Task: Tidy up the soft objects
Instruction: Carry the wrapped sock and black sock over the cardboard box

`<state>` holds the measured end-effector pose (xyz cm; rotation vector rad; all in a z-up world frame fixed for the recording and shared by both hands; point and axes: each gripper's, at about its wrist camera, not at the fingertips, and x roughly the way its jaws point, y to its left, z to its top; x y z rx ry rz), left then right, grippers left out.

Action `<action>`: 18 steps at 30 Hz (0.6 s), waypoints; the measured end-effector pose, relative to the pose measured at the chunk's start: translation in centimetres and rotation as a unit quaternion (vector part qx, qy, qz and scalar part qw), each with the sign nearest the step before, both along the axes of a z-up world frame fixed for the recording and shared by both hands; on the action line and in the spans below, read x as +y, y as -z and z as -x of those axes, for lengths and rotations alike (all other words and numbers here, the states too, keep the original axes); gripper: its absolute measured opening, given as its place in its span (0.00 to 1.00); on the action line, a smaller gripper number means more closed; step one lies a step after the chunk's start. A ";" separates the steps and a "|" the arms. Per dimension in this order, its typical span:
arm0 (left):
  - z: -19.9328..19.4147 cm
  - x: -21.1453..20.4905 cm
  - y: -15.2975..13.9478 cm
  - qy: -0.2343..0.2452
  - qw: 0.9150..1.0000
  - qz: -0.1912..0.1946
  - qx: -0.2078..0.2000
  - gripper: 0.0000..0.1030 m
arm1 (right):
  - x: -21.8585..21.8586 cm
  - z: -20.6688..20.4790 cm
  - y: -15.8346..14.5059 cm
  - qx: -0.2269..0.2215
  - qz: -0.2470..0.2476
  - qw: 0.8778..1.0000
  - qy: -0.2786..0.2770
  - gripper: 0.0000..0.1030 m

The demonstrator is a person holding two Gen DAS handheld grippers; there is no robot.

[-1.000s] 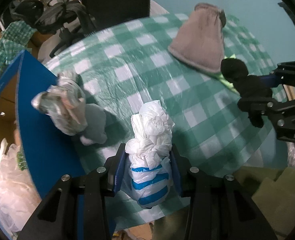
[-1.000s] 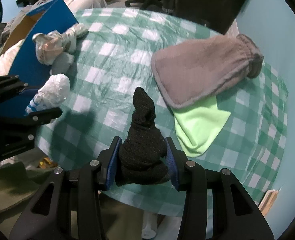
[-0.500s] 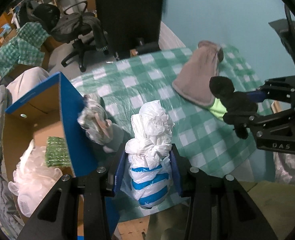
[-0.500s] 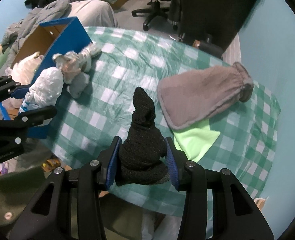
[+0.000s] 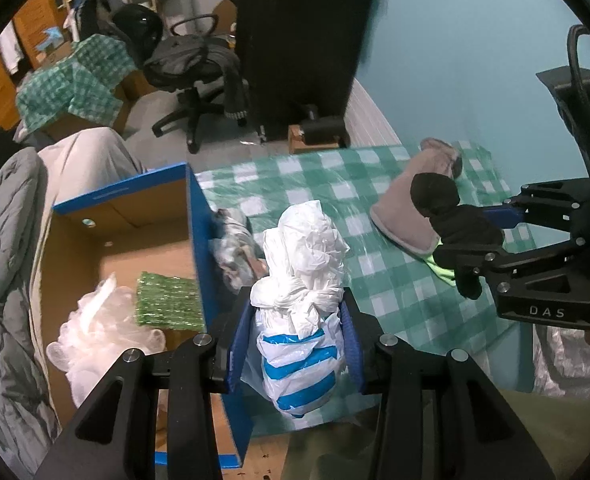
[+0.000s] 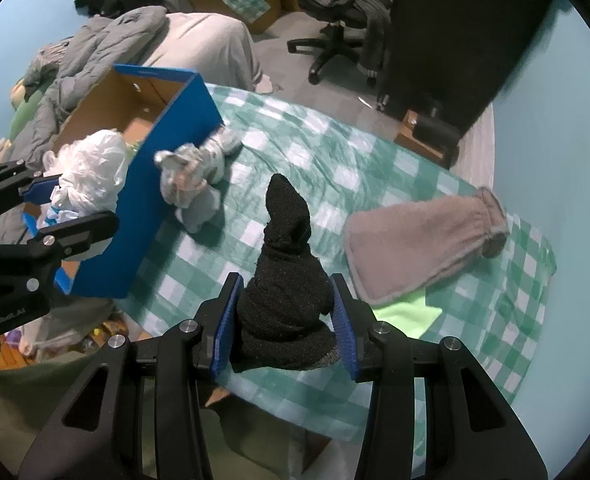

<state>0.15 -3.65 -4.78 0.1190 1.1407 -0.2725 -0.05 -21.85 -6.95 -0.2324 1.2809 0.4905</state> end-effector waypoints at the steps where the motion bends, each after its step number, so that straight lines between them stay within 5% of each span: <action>1: 0.0 0.3 -0.2 -0.005 1.000 0.001 -0.002 0.40 | 0.3 -0.1 -0.2 -0.002 -0.001 1.000 -0.004 0.41; 18: 0.1 7.0 -1.6 -0.091 0.996 0.004 -0.015 0.40 | 6.0 -1.4 -2.8 -0.020 -0.014 0.998 -0.055 0.41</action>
